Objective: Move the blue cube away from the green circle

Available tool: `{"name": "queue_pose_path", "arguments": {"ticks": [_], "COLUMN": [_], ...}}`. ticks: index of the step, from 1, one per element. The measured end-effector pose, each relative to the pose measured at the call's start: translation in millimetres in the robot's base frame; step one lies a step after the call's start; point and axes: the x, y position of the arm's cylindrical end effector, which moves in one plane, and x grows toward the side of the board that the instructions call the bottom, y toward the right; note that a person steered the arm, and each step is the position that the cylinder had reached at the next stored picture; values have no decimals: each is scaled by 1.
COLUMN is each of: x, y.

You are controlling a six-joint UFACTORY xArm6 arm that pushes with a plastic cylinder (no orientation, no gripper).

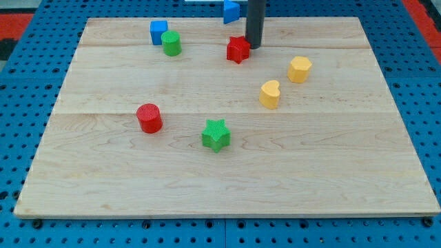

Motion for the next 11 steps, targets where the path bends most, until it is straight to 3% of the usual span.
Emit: {"name": "queue_pose_path", "arguments": {"ticks": [1,5,7,8,9,10,11], "x": [-23,-47,21,25,25,44,46], "y": [-7,-180,-226,-214,-287,-241,-234]}}
